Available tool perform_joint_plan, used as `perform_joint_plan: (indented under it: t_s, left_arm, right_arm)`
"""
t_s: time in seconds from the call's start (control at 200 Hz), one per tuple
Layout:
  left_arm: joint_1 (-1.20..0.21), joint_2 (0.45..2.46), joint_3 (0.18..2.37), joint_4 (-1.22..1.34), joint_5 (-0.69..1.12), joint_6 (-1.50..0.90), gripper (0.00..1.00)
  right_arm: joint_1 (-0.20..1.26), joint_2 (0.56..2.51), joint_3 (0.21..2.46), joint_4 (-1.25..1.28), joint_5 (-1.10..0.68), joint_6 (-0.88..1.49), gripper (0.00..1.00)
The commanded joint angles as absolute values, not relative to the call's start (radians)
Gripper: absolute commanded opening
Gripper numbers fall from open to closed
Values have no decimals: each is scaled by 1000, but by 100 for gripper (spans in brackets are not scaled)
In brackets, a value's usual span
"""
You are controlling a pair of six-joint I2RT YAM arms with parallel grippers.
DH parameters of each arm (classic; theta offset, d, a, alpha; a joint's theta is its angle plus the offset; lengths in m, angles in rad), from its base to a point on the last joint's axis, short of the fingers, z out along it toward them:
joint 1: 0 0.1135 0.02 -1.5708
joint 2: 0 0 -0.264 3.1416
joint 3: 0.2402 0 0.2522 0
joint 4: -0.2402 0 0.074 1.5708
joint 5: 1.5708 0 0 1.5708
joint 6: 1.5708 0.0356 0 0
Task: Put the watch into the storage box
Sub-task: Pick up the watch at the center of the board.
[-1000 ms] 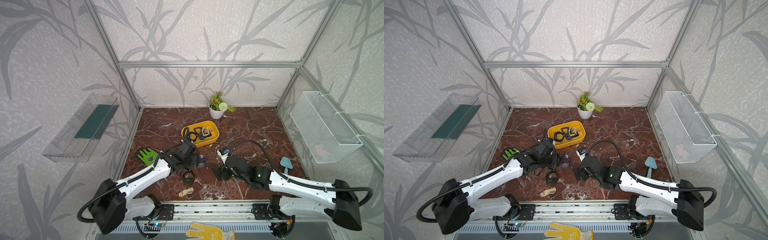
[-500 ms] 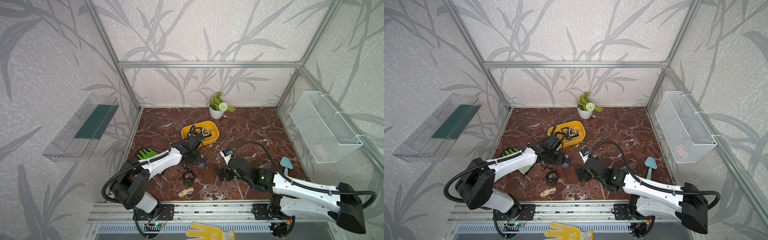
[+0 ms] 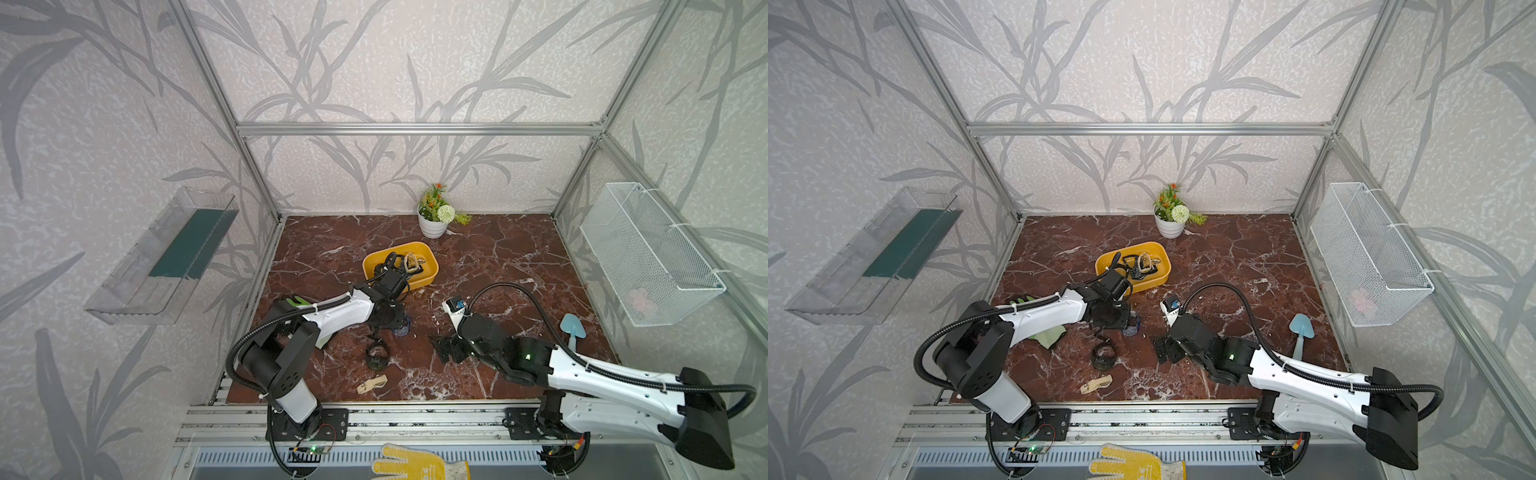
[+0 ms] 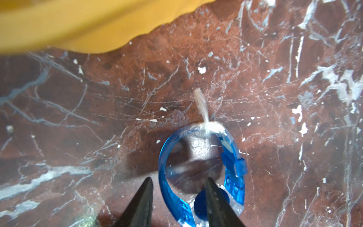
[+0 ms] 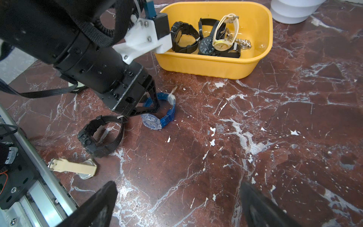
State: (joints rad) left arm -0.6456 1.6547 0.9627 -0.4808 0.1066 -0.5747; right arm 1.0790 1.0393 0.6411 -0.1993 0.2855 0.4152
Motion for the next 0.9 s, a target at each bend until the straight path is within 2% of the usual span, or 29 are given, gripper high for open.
perform_joint_plan:
  t_s: [0.0,0.15,0.26,0.365,0.41,0.47,0.895]
  left_arm:
    - [-642,1677,988,-494,110,-568,40]
    - [-642,1700,989,-495,110,-575,34]
    - [-642,1706,994,-499,106,-573,21]
    - [-642,1709,996,-502,104,-575,16]
    - [-642,1708,996,-501,106,-577,7]
    - [-641,1706,994,-503,106,-580,0]
    - [-633,1521,1080,-582,83,-524,0]
  right_arm:
    - [1083,1034,632,-196,312,418,98]
    - [1084,1041,634,-194,312,423,98]
    - [1084,1048,636,-194,313,425,98]
    - [1085,1054,638,-193,313,425,98]
    - [1084,1055,641,-192,314,425,98]
    - [1085,1058,643,-192,314,425,98]
    - [1085,1068,649,-163,297,430,98]
